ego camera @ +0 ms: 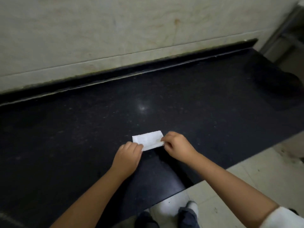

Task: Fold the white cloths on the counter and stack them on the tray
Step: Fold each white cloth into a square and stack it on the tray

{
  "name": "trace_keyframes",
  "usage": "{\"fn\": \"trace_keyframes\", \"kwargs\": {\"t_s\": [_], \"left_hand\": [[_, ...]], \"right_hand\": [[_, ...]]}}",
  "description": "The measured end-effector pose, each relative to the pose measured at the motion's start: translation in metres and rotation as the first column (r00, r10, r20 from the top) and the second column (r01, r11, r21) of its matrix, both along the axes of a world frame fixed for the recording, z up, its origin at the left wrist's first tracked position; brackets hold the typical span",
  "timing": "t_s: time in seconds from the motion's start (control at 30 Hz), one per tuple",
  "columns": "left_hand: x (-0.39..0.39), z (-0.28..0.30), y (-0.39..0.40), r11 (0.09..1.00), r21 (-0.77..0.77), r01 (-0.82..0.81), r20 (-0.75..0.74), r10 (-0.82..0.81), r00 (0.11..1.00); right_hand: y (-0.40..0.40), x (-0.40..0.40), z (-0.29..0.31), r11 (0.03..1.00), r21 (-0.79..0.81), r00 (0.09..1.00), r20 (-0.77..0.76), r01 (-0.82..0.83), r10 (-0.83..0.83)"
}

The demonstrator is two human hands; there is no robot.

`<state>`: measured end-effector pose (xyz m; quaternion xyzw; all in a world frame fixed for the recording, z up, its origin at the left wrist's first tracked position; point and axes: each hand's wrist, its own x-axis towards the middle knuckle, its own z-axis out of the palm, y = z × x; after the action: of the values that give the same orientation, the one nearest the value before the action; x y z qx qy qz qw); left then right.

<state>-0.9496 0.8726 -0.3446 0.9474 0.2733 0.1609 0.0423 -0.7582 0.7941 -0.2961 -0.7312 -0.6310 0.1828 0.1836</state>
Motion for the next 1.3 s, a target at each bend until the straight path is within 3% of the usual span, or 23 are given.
{"fn": "trace_keyframes", "kwargs": {"t_s": [0.13, 0.33, 0.63, 0.83, 1.0, 1.3], "left_hand": [[0.079, 0.042, -0.001, 0.987, -0.032, 0.158, -0.036, -0.159, 0.987], [0.234, 0.101, -0.051, 0.943, -0.151, 0.296, -0.175, -0.32, 0.931], [0.467, 0.168, -0.16, 0.911, 0.026, 0.412, -0.19, -0.4, 0.897], [0.599, 0.23, -0.192, 0.865, 0.137, 0.483, -0.212, -0.451, 0.867], [0.706, 0.27, -0.188, 0.862, 0.109, 0.495, -0.227, -0.464, 0.857], [0.899, 0.36, -0.148, 0.911, 0.103, 0.399, -0.007, -0.4, 0.916]], "right_hand": [[-0.032, 0.062, 0.026, 0.973, 0.073, 0.969, -0.136, 0.219, -0.207], [-0.107, 0.192, 0.058, 0.928, 0.124, 0.935, 0.005, 0.352, -0.355], [-0.24, 0.411, 0.147, 0.971, 0.038, 0.905, 0.356, 0.237, -0.234], [-0.279, 0.536, 0.21, 0.958, 0.05, 0.872, 0.403, 0.281, -0.277], [-0.281, 0.639, 0.247, 0.957, 0.07, 0.87, 0.403, 0.281, -0.285], [-0.232, 0.841, 0.345, 0.943, 0.168, 0.874, 0.357, 0.286, -0.329]]}}
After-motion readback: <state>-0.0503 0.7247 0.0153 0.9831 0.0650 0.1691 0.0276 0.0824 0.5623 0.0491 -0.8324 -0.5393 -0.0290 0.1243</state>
